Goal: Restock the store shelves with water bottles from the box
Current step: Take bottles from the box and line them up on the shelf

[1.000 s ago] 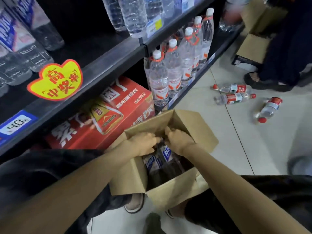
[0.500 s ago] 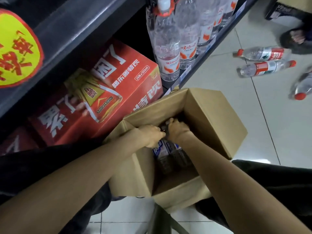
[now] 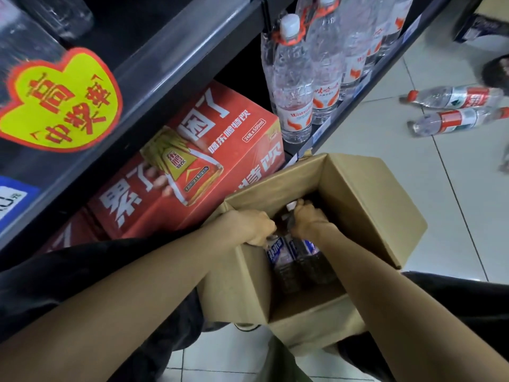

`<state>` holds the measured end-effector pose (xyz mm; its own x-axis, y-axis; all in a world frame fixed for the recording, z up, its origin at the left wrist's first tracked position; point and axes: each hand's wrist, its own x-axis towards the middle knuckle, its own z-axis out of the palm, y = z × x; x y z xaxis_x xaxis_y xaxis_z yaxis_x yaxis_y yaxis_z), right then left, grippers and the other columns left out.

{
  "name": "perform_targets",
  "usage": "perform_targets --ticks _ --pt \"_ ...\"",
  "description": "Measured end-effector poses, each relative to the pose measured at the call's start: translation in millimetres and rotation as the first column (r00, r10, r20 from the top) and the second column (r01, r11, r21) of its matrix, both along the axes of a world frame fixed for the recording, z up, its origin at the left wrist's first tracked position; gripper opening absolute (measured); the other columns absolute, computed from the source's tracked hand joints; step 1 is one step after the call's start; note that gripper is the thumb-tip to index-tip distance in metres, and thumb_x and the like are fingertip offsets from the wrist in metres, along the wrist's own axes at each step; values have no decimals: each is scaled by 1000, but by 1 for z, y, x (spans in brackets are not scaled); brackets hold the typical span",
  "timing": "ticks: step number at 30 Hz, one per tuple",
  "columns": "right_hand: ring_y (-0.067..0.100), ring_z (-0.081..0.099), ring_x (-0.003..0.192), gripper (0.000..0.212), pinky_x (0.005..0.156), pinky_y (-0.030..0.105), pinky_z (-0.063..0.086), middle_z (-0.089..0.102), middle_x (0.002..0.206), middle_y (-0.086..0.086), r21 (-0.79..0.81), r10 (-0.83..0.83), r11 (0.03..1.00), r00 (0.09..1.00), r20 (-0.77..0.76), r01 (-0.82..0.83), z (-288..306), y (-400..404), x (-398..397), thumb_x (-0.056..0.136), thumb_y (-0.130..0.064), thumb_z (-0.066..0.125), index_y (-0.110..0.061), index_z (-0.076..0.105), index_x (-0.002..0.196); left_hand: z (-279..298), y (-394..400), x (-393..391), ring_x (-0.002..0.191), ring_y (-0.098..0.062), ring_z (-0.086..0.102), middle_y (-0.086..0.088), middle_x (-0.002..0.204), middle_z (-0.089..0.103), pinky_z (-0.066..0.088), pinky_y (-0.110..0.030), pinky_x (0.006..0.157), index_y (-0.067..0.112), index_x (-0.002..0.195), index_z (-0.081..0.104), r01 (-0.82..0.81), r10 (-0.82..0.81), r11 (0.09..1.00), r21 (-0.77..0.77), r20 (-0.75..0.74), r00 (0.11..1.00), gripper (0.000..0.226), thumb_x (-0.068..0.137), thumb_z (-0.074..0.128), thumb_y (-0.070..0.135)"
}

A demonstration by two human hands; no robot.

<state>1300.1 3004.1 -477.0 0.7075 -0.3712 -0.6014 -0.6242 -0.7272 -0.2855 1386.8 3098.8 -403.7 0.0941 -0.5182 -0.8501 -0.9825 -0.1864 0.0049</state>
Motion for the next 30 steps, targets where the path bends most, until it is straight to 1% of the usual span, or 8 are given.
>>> perform_targets --ticks 2,7,13,17,19,22,27,30 --pt "33 45 128 65 104 40 41 32 143 17 25 -31 999 999 41 30 15 0 -3 92 -29 60 -3 28 143 6 2 -1 119 -34 55 -16 133 56 49 -39 94 8 132 54 8 -8 1000 -6 23 1000 43 97 55 33" --pt "34 53 116 58 95 42 44 34 139 14 11 67 997 985 159 -70 51 2 -22 87 -22 63 -5 34 134 28 7 -8 112 -34 59 -14 124 62 51 -38 89 10 122 62 10 -2 993 -122 62 998 34 94 55 29" --pt "35 57 101 51 89 42 46 41 124 9 -153 160 982 912 378 -109 98 -2 -48 84 -33 62 -8 41 124 47 15 -15 113 -32 58 -11 122 62 50 -41 92 14 117 62 34 -14 977 -210 97 995 28 94 52 28" --pt "36 54 108 55 92 44 46 42 130 9 -153 122 987 852 508 -50 139 -10 -62 85 -34 61 -8 40 130 55 23 -17 114 -31 58 -9 124 62 49 -40 92 18 120 60 51 -16 953 -300 118 993 30 96 50 34" --pt "34 54 109 53 88 42 46 45 129 9 -116 63 993 807 587 7 161 -15 -70 86 -29 62 -8 41 130 57 26 -17 113 -28 58 -6 123 61 49 -36 89 20 119 59 40 4 933 -357 121 993 30 96 50 36" --pt "33 58 97 54 67 33 39 47 121 6 -162 71 985 730 679 55 189 -23 -85 82 -31 67 -11 42 125 60 27 -17 114 -25 58 -2 122 61 49 -37 92 21 121 57 5 45 899 -438 105 993 29 96 50 34" --pt "26 56 100 62 73 41 51 45 122 -4 -87 -3 988 590 807 124 233 -36 -93 77 -33 72 -19 39 128 64 25 -18 120 -22 54 -1 127 58 46 -36 98 24 132 51 -66 124 868 -492 86 988 36 98 48 35" --pt "24 54 96 62 67 39 51 46 118 -4 -108 -6 975 512 859 193 252 -43 -93 73 -27 74 -19 43 126 62 21 -24 122 -21 53 1 129 56 46 -35 97 26 133 50 -97 139 869 -486 51 989 36 97 48 32"
